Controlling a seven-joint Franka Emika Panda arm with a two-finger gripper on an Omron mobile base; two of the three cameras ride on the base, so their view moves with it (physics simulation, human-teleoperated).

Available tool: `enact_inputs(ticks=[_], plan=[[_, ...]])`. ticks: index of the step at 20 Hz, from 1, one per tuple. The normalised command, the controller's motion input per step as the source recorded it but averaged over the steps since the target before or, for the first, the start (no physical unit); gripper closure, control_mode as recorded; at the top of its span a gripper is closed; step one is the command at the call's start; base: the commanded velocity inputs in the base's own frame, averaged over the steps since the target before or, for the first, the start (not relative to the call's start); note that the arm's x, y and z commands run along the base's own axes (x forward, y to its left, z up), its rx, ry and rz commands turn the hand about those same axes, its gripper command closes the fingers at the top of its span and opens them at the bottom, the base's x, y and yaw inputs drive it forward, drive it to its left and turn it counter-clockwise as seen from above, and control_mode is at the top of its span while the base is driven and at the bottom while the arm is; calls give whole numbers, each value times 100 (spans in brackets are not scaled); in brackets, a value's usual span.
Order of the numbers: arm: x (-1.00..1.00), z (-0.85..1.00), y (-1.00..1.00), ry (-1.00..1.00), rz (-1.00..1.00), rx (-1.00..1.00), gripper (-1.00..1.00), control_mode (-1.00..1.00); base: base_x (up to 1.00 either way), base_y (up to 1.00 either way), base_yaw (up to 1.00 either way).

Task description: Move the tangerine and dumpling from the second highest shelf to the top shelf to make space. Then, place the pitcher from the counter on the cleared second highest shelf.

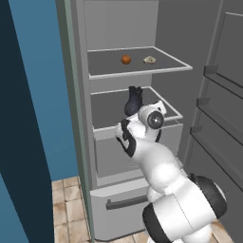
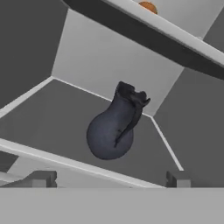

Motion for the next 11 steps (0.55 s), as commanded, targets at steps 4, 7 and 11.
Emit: enact_inputs(ticks=[4,7,11], plan=[[-62,49,10,24,0,3,-100,-100,0,0,0],[-57,44,16,24,0,4,-100,-100,0,0,0],[-62,4,3,8,0,6,-100,-100,0,0,0]])
